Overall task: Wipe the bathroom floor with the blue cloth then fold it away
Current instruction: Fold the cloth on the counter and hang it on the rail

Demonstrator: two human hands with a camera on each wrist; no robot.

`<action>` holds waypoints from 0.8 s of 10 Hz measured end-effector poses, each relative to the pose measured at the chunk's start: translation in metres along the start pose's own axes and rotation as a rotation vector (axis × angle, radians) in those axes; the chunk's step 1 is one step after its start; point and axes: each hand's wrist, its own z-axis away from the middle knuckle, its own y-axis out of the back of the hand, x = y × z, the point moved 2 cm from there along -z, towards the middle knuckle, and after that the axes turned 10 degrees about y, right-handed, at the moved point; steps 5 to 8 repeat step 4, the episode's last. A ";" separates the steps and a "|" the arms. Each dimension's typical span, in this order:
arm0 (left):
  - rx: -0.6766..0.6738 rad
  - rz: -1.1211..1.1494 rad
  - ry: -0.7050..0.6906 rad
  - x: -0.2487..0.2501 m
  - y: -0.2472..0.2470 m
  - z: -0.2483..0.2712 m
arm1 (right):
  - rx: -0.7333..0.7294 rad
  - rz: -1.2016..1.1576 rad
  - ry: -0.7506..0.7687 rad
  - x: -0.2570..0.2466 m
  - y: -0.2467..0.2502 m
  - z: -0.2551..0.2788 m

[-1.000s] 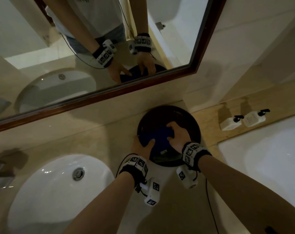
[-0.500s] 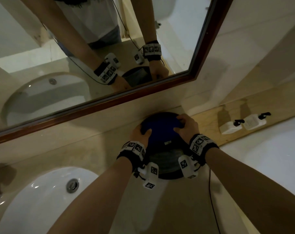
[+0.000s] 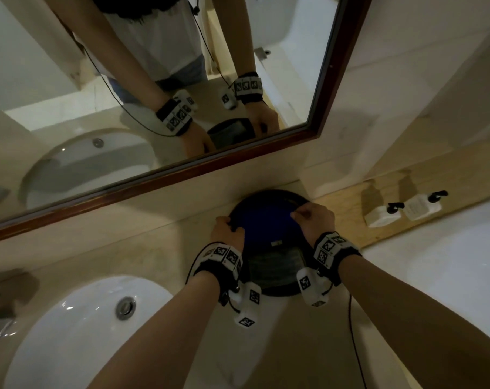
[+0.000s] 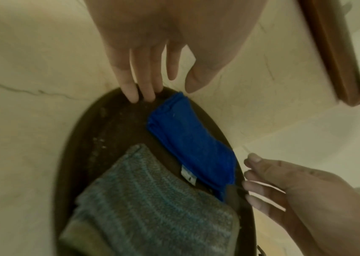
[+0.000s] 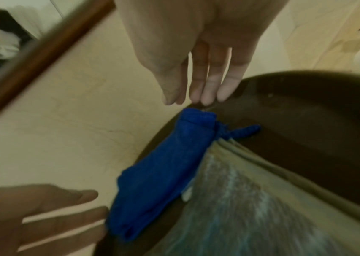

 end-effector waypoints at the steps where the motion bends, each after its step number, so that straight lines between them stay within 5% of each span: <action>1: -0.006 0.013 0.000 -0.008 0.012 0.016 | -0.029 0.017 0.028 -0.006 0.006 0.014; 4: 0.017 0.164 0.019 -0.043 0.028 0.063 | -0.076 -0.032 0.144 -0.006 0.016 0.065; 8: 0.017 0.164 0.019 -0.043 0.028 0.063 | -0.076 -0.032 0.144 -0.006 0.016 0.065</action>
